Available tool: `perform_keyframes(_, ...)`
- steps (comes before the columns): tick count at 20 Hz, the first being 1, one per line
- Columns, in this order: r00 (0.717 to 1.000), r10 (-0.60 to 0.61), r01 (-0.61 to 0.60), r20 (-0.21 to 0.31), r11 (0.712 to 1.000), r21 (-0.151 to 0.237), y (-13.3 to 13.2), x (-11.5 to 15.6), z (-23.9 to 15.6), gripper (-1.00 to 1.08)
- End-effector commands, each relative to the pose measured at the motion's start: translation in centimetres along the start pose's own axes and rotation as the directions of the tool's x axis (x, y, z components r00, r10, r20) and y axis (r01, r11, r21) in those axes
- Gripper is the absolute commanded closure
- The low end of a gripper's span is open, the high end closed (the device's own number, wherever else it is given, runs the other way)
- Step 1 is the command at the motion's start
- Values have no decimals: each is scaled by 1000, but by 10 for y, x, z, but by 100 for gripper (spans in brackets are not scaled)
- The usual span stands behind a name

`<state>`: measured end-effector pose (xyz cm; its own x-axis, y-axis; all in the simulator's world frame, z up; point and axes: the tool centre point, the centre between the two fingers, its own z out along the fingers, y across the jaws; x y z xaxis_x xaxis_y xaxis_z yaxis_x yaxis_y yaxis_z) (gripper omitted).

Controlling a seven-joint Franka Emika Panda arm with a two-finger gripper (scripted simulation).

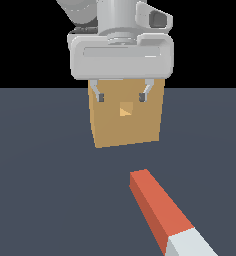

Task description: Insert the peg into the horizontal hole in a box.

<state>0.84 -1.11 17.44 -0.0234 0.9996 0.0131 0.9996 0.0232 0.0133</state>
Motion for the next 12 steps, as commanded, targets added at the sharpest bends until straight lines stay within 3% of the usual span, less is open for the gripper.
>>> perform_keyframes(1,1000,-10,10,1,1000,1,1,-11,4,-92)
perform_keyframes(12,995,-96,96,4,995,6,17,-90,39,-92)
